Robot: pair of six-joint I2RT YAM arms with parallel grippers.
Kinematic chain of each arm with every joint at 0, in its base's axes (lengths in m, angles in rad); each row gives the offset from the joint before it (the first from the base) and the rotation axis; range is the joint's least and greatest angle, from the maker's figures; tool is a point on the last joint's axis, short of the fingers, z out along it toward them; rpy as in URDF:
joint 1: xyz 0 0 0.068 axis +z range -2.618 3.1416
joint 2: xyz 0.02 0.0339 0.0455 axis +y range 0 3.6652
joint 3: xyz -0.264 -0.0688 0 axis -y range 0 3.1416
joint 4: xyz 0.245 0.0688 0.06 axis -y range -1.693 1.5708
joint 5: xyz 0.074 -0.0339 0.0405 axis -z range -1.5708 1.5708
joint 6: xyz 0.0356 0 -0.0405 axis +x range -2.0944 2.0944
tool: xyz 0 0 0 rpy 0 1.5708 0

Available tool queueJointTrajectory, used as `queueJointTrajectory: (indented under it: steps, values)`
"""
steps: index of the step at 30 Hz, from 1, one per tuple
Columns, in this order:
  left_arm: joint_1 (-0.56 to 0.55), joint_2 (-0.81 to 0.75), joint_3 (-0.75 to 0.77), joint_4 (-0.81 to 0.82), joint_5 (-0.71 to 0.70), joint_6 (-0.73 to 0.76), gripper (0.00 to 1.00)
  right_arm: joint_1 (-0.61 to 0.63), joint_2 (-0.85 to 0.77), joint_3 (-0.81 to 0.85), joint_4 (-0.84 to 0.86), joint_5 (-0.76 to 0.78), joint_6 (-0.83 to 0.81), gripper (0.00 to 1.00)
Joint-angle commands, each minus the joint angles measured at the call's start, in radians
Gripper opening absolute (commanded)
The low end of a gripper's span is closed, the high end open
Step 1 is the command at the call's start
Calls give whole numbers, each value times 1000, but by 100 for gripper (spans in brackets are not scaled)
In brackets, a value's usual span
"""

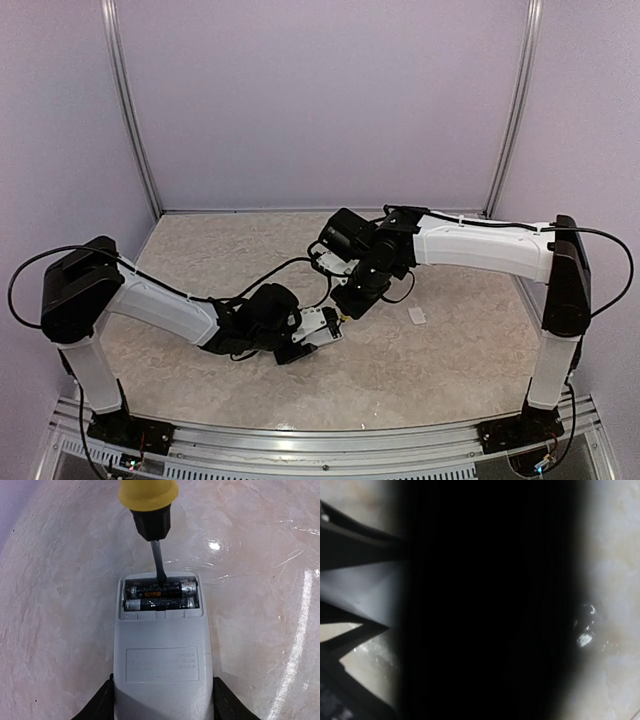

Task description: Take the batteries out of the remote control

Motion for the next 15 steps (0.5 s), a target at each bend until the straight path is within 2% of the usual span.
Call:
queueJointTrajectory:
  steps: [1,15]
  values:
    - [1,6,8,-22,67,4,8,-19,29,-79,37,-40,-55,0]
    - [4,18,20,-37,94,2,7,-144,55,-178,146,-236,-114,0]
